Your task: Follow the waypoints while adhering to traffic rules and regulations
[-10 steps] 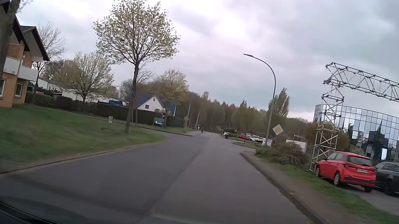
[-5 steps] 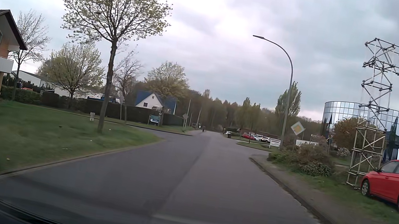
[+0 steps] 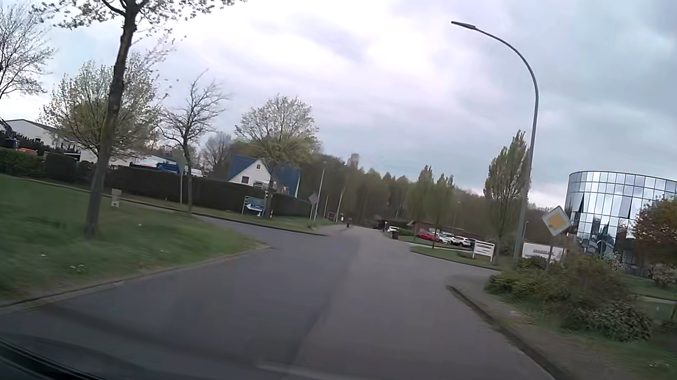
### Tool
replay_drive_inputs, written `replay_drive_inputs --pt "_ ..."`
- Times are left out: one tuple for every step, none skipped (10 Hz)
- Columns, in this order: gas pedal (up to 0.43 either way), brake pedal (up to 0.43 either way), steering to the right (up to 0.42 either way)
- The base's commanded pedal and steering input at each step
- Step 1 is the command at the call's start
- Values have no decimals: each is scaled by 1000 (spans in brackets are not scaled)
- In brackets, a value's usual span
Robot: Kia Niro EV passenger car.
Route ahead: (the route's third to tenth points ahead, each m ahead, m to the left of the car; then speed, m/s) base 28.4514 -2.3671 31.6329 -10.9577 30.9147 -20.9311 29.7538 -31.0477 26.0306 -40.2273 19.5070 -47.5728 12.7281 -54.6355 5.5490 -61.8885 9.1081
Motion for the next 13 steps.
replay_drive_inputs --pt "20 6 0" --pt "20 6 1" --pt "20 0 1" --pt "20 0 2" --pt "20 0 2" --pt "20 0 2" --pt "20 6 5" --pt "20 6 6" --pt "20 0 7" --pt "20 6 11" --pt "20 0 17" --pt "20 0 24" --pt "20 6 41"
